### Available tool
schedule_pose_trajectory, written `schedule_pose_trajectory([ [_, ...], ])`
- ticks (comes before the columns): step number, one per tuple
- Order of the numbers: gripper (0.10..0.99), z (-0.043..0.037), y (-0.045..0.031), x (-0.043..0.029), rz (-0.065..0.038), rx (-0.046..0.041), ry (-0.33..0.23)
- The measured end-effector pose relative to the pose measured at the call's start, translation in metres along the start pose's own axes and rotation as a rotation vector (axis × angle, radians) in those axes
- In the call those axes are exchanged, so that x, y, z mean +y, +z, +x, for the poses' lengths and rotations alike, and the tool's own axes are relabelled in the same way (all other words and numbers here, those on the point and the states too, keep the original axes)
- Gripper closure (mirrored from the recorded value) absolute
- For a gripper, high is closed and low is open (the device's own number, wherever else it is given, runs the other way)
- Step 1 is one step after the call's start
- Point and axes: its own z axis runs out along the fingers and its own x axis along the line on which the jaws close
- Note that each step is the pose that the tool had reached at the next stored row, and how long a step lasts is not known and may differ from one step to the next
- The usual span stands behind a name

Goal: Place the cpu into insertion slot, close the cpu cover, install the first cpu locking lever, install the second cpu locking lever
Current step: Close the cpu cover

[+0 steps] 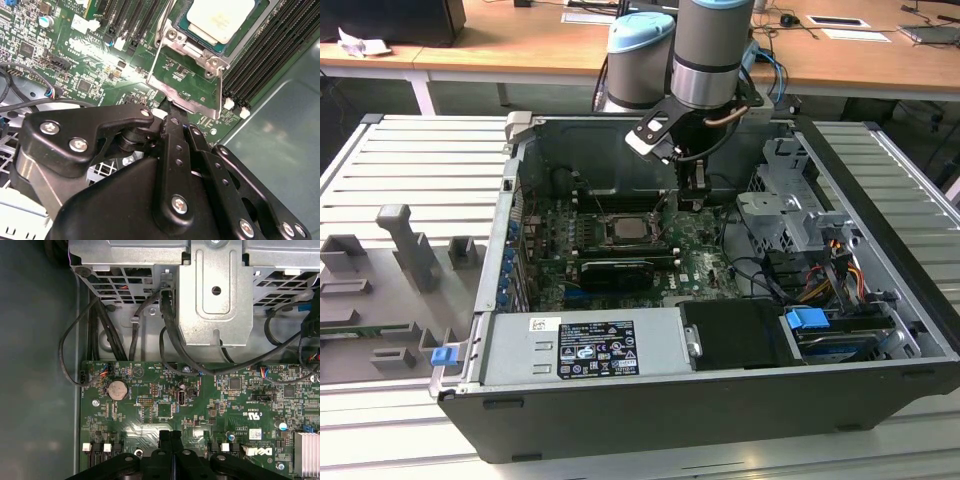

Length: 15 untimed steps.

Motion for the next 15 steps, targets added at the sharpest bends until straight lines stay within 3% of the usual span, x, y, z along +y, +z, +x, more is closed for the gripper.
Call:
schedule_pose_trajectory([
  [15, 0.980, 0.0000, -0.0001, -0.0039, 0.000, 0.0000, 0.000],
])
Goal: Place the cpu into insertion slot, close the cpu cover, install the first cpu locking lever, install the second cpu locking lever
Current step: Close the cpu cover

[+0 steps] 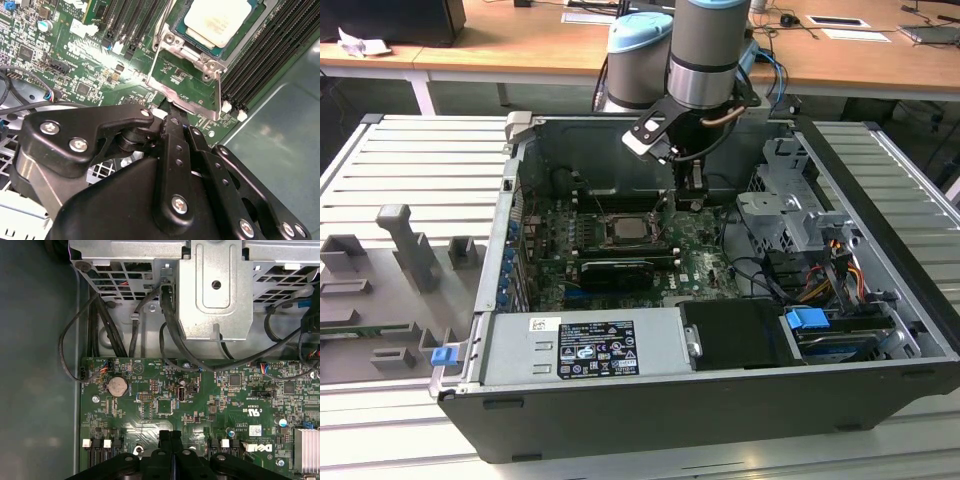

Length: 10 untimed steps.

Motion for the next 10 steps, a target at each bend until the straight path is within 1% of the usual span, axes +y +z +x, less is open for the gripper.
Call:
schedule_pose_trajectory([
  [10, 0.980, 0.0000, -0.0001, -0.0029, 0.000, 0.0000, 0.000],
])
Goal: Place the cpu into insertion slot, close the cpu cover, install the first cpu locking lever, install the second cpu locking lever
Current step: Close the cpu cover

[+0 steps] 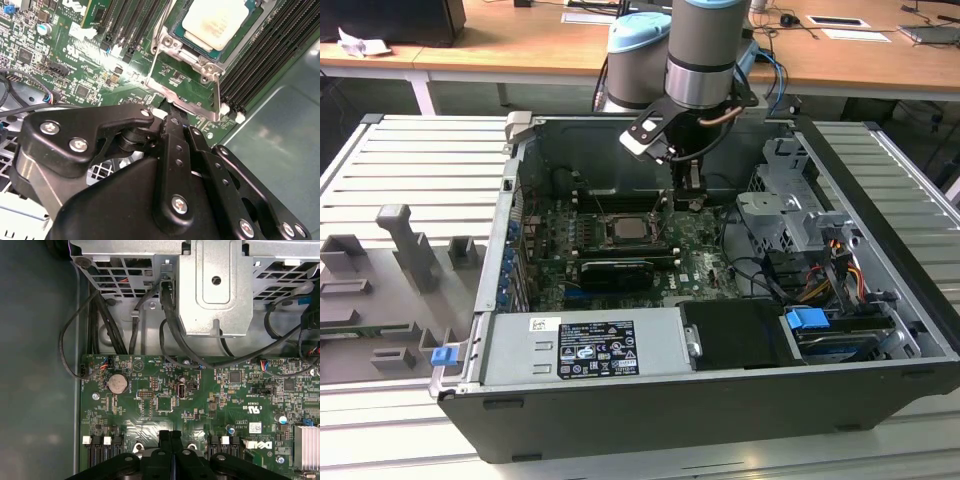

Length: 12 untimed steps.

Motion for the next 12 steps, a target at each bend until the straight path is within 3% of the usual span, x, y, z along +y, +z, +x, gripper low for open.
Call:
schedule_pose_trajectory([
  [12, 0.980, 0.0000, -0.0001, -0.0033, 0.000, 0.0000, 0.000],
])
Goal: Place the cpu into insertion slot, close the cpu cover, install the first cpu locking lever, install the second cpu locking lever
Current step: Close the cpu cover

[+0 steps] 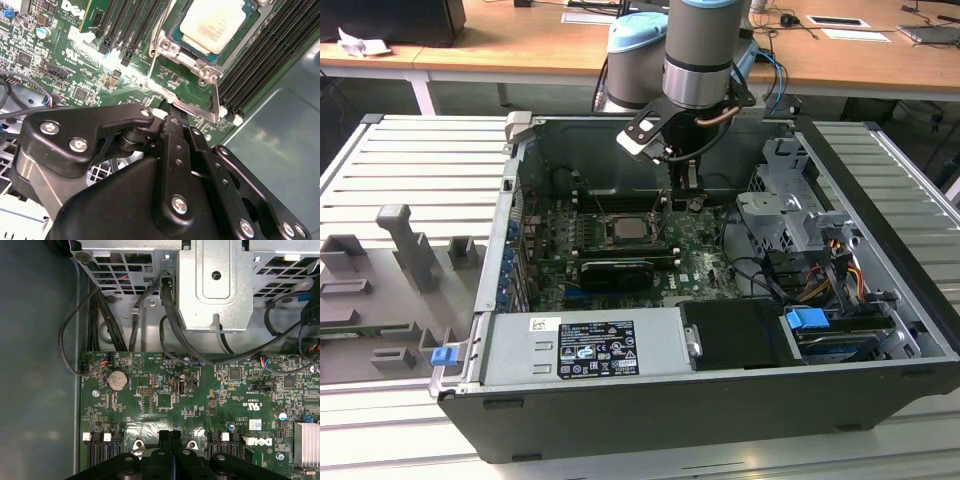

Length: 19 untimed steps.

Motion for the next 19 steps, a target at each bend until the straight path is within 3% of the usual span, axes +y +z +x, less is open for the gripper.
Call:
schedule_pose_trajectory([
  [19, 0.980, 0.0001, -0.0002, -0.0053, 0.000, 0.0000, 0.000],
])
